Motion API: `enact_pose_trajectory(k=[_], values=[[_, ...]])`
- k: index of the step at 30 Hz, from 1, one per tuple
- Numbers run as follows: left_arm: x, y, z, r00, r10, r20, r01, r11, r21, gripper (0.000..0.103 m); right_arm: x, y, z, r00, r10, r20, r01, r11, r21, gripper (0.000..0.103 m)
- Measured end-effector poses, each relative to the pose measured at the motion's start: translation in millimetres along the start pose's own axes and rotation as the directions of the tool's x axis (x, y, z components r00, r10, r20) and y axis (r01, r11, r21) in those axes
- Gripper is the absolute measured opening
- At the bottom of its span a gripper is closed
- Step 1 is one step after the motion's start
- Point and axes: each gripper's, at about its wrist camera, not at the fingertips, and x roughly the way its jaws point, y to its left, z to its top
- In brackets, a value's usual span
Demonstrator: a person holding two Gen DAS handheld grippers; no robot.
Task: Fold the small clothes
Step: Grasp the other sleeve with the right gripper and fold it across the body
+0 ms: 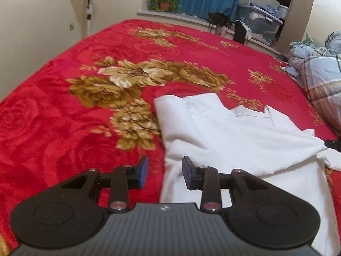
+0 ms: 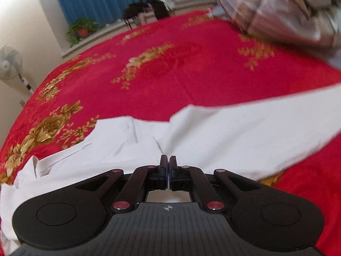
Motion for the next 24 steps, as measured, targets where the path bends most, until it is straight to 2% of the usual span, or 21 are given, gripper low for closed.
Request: enact_pose_trajectory(k=[2,4,5,7,9,13,14,15,16,17,18,21,23,24], values=[[5,-2,0,1.000,-0.014,-0.002,0.014,1.000,-0.010,0.038,-12,-3,4,0.998,-0.001,0.064,-0.001,1.000,0.026,0.000],[10,-2,1,1.000,-0.026,-0.008,0.026,1.000,-0.016,0.038,-29,-3,7,0.982,0.070,0.175,-0.075,0.997,0.018,0.000],[12,-2,1,0.999,-0.032,-0.011,0.031,0.999,-0.019,0.038,-32,-1,8,0.977,0.094,0.194,-0.093,0.996,-0.016,0.000],[20,-1,0,0.998,-0.041,-0.040,0.040,0.999,-0.020,0.038,-18,2,5,0.993,0.048,0.105,-0.040,0.996,-0.077,0.001],[29,-1,-2,0.996,-0.055,-0.076,0.053,0.998,-0.023,0.038,0,-9,-2,0.999,-0.046,-0.004,0.046,0.997,-0.056,0.005],[38,-1,-6,0.994,-0.047,-0.095,0.047,0.999,-0.008,0.038,4,-16,-5,0.999,-0.046,-0.022,0.045,0.998,-0.036,0.008],[39,-1,-8,0.995,-0.041,-0.094,0.041,0.999,-0.006,0.038,3,-13,-5,0.999,-0.030,-0.018,0.029,0.999,-0.046,0.012],[41,-1,-8,0.995,-0.035,-0.094,0.035,0.999,0.000,0.036,3,-11,-6,1.000,-0.013,-0.018,0.012,0.998,-0.054,0.021],[41,-1,-8,0.995,-0.032,-0.092,0.033,0.999,0.007,0.032,4,-11,-7,1.000,-0.002,-0.028,0.001,0.998,-0.058,0.026],[41,-2,-8,0.996,-0.033,-0.088,0.035,0.999,0.022,0.018,6,-12,-8,0.999,0.002,-0.048,-0.004,0.998,-0.061,0.026],[41,-3,-9,0.996,-0.032,-0.088,0.036,0.998,0.045,0.009,8,-13,-7,0.997,0.000,-0.071,-0.005,0.998,-0.059,0.026],[29,-3,-8,0.999,-0.010,-0.042,0.013,0.997,0.077,0.006,18,-14,-11,0.993,-0.022,-0.117,0.016,0.999,-0.050,0.025],[18,0,-5,0.999,-0.033,-0.029,0.035,0.997,0.062,0.001,16,-13,-10,0.995,-0.021,-0.100,0.016,0.999,-0.049,0.001],[15,0,-6,0.999,-0.025,-0.045,0.028,0.997,0.070,0.001,13,-12,-9,0.997,-0.021,-0.073,0.018,0.999,-0.042,0.000]])
